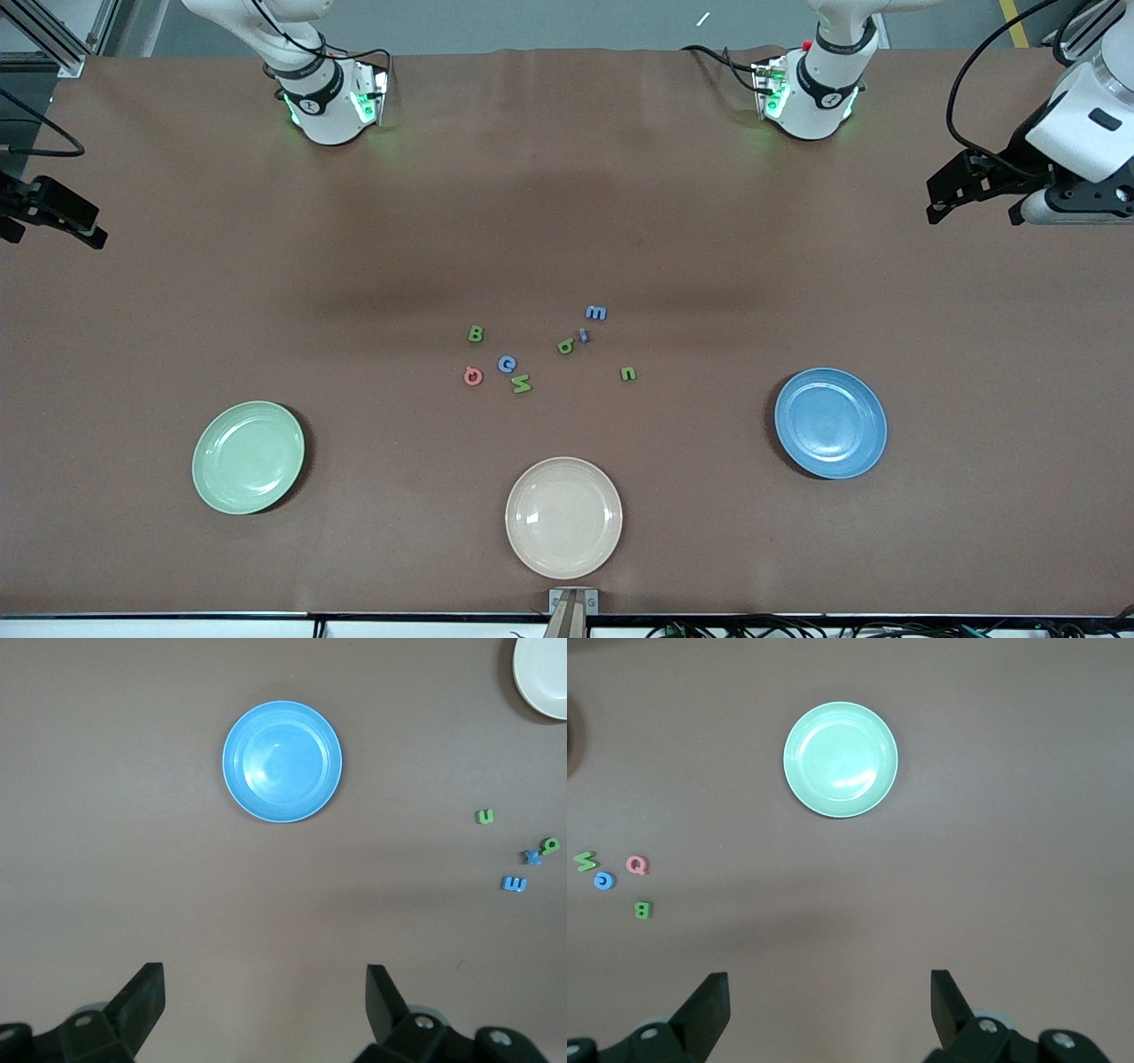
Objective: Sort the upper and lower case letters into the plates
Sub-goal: 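Move both grippers from rest toward the scattered foam letters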
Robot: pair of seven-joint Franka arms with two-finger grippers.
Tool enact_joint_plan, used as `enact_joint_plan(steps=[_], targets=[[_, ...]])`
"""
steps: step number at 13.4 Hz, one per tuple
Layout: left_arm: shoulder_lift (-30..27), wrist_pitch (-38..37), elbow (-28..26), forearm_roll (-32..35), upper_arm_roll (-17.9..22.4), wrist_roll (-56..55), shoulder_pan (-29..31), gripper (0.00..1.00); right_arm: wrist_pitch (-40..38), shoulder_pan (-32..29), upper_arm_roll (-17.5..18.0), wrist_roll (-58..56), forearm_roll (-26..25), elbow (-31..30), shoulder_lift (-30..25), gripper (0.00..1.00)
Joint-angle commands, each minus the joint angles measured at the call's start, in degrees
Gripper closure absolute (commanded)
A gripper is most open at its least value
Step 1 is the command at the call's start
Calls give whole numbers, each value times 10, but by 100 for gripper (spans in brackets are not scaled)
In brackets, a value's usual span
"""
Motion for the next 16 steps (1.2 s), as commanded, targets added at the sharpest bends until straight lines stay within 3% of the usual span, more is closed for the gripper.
enact_joint_plan(steps=[1, 4, 8, 11, 16], targets=[[10, -9, 14, 8, -3, 2, 2, 0, -5, -1, 3, 1, -5, 5, 1, 0], [18, -6, 17, 22, -3, 3, -3, 0, -5, -1, 3, 1, -5, 5, 1, 0], [88, 28, 21, 29, -12, -38, -12, 0, -5, -1, 3, 1, -6, 5, 1, 0], [166, 96, 22, 31, -20, -187, -68, 0, -6, 0, 3, 1, -5, 5, 1, 0], [306, 239, 27, 37, -20, -235, -145, 0, -4, 23, 6, 3, 2, 4, 53, 0]])
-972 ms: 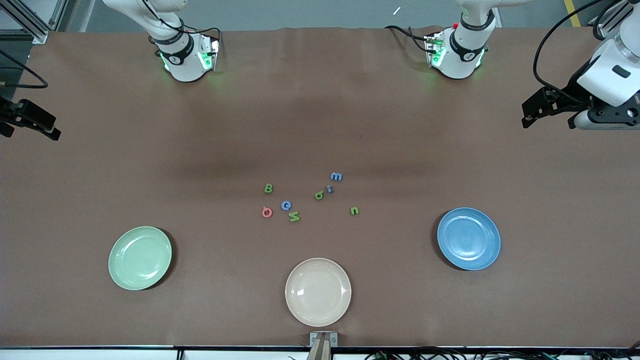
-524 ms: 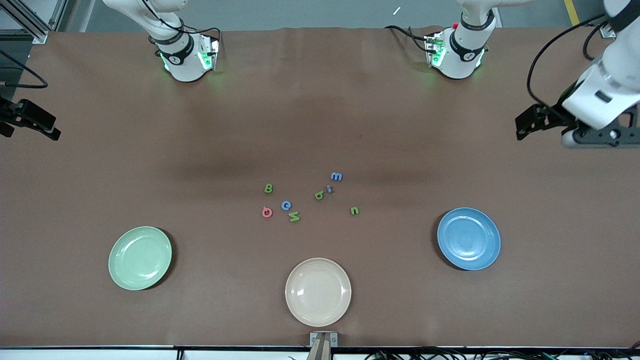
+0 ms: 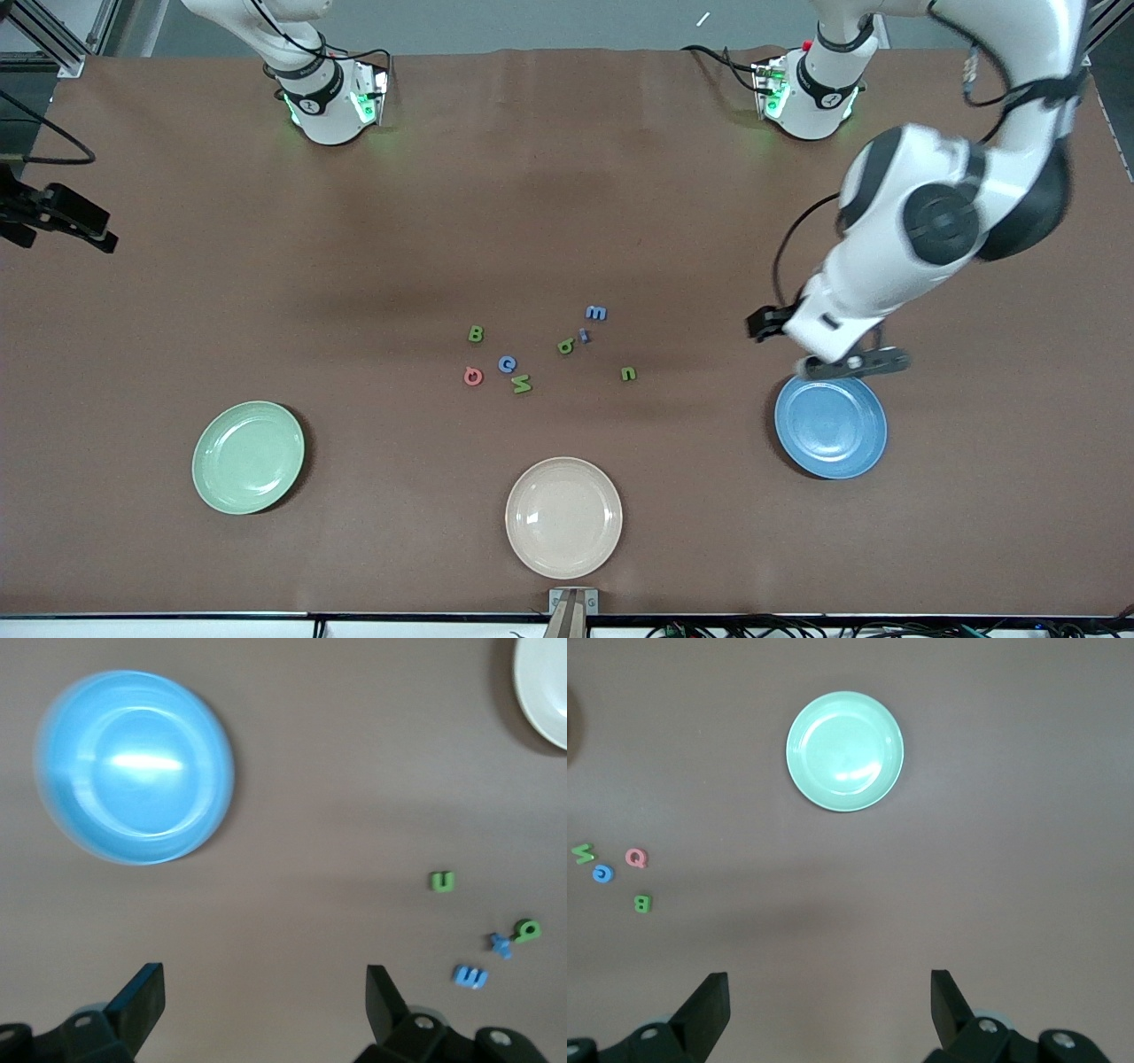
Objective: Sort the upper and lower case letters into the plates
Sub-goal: 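Move both grippers from rest toward the scattered foam letters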
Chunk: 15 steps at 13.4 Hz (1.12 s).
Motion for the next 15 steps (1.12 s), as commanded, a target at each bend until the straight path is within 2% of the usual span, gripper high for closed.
enact_joint_plan(steps=[1, 4, 6, 8, 9, 12, 14, 15], targets=[[67, 57, 21, 11, 0, -23, -15, 0, 2, 33, 1, 3, -1, 6, 45, 0], [124, 113, 23, 12, 6, -56, -75, 2, 9, 51, 1, 4, 2, 7, 89, 0], [152, 145, 26, 12, 7, -61, -89, 9, 20, 58, 1, 3, 7, 2, 95, 0], [180, 171, 27, 12, 8, -63, -110, 22, 20, 84, 1, 4, 12, 5, 132, 0], [185, 184, 28, 12, 14, -64, -118, 24, 23, 96, 1, 5, 10, 7, 162, 0], [209, 197, 47, 11, 20, -66, -139, 37, 117, 125, 1, 6, 22, 6, 220, 0], [223, 197, 65, 11, 30, -86, -156, 40, 146, 152, 1, 22, 24, 6, 257, 0], [230, 197, 79, 11, 39, -93, -169, 41, 166, 167, 1, 64, 24, 4, 271, 0]])
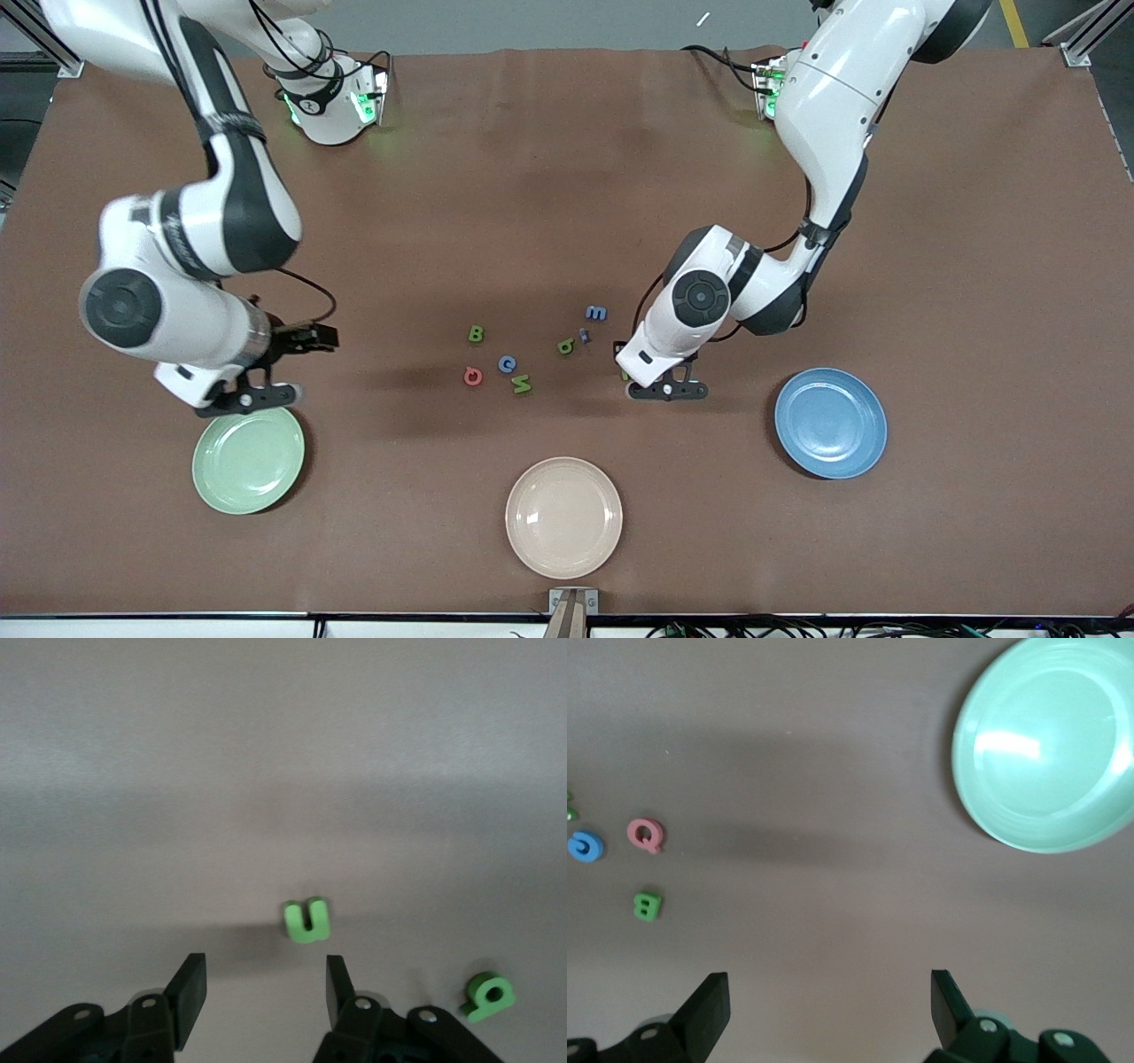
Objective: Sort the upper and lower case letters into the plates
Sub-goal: 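Grasp the green u with the left gripper while the right gripper lowers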
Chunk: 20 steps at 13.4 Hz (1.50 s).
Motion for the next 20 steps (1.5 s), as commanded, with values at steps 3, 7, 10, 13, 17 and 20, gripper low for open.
enact_joint_plan(steps=[3, 7, 10, 13, 17, 20], targets=[[43, -1, 56, 10, 63, -29, -64, 43, 83, 75, -4, 200, 11, -10, 59, 0], [64, 0, 67, 10, 83, -29, -87, 47, 241, 127, -3, 340, 14, -103, 73, 0], [69, 0, 67, 10, 83, -29, -89, 51, 343, 161, -3, 385, 28, -173, 73, 0], [73, 0, 68, 10, 82, -44, -91, 75, 343, 186, -3, 410, 28, -187, 73, 0], [47, -7, 66, 9, 86, -48, -76, 100, 345, 196, -3, 411, 29, -205, 73, 10], [-4, -36, 67, 12, 102, -37, -34, 100, 345, 200, -3, 412, 29, -206, 73, 33]])
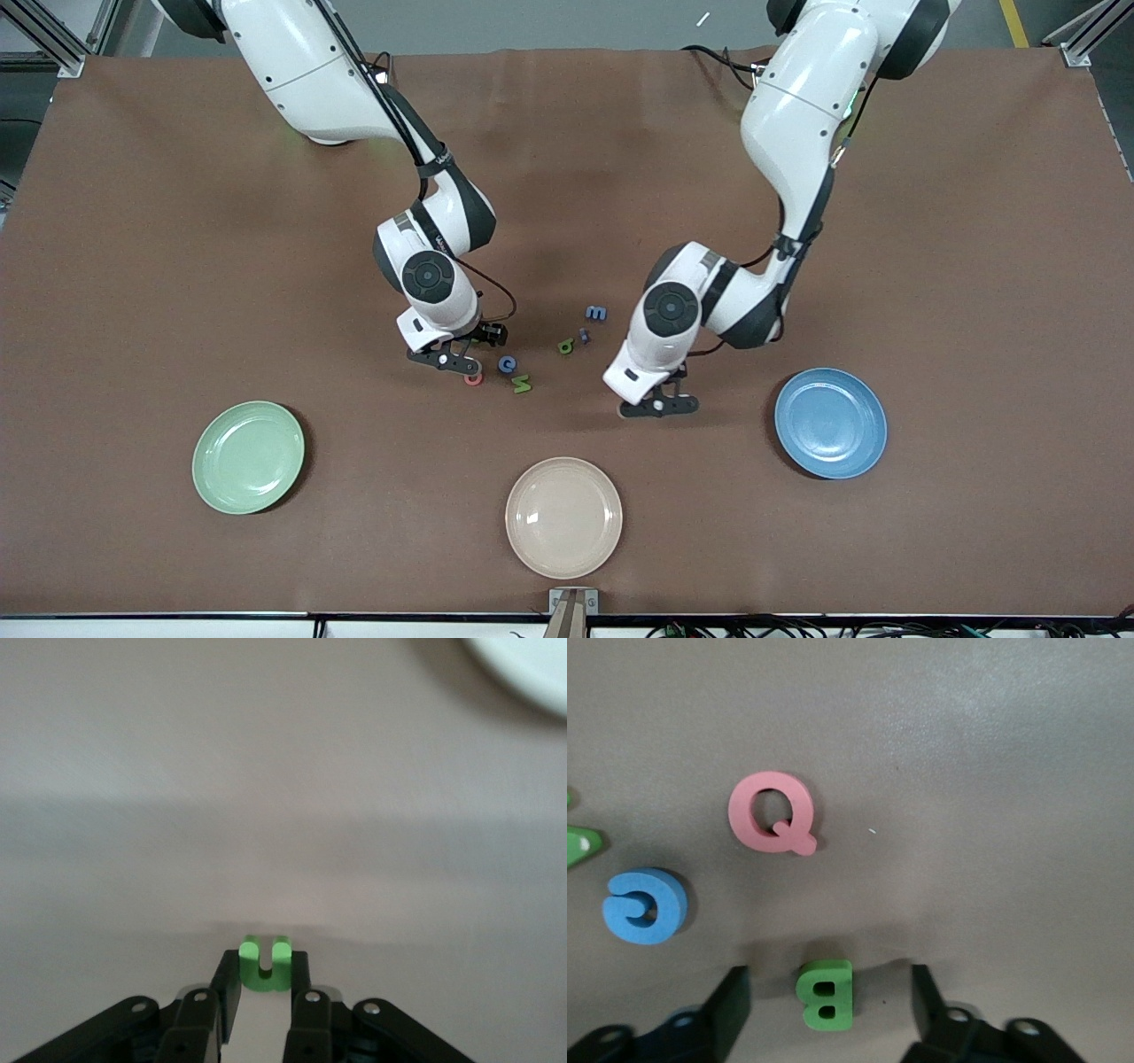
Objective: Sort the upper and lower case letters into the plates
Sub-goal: 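Carry the u to the blue plate while the right gripper grasps green B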
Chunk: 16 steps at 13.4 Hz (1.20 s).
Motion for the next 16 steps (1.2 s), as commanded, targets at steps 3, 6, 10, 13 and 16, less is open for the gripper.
enact_joint_plan(steps=[3, 6, 10, 13, 16], targets=[[-67, -67, -10, 12, 0, 80, 93, 100, 6, 10, -5, 6, 12, -22, -18, 65], [-65, -99, -15, 12, 0, 140, 142, 100, 2, 9, -6, 5, 11, -21, -18, 93], [-55, -99, -29, 12, 0, 192, 202, 89, -28, -6, -11, -8, 1, -1, -22, 97], [-48, -99, -29, 11, -1, 217, 221, 25, -83, -71, -11, -93, -18, 55, -21, 96], [-55, -101, -28, 3, -9, 188, 202, 0, -89, -146, -11, -230, -51, 80, -21, 95]])
